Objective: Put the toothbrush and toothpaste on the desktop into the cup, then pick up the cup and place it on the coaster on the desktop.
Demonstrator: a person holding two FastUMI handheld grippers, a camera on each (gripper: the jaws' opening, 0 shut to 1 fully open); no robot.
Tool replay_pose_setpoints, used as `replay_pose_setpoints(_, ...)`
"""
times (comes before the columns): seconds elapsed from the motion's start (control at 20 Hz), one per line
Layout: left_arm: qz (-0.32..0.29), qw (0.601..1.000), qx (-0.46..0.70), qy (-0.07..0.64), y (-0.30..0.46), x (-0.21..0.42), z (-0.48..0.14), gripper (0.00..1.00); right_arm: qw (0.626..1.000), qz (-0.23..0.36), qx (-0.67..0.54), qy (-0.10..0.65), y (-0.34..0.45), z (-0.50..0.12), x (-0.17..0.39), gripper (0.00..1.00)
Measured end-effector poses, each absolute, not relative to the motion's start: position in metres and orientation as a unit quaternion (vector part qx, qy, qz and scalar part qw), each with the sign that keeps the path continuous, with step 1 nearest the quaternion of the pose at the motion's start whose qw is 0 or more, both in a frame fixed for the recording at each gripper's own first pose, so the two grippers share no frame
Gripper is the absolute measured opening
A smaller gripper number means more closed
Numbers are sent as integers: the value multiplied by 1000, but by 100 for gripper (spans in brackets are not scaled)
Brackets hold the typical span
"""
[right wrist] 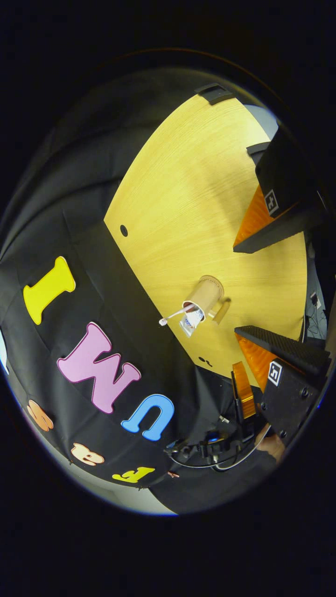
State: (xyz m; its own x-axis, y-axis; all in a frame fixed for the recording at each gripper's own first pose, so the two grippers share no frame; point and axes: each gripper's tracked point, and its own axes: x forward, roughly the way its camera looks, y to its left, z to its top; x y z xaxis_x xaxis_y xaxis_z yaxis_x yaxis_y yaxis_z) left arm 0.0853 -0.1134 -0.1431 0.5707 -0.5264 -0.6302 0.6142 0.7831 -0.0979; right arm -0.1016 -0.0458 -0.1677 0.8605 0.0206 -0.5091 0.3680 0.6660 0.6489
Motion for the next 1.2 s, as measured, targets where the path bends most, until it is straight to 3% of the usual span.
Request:
replay_pose_setpoints(0.4,-316,895,15,314,-52,60,-141,83,894,-115,360,242,-22,-146,-91,96)
replay_pose_setpoints(1.2,-255,909,-22,328,-24,45,-164,83,885,-61,354,295,2,-167,-72,96)
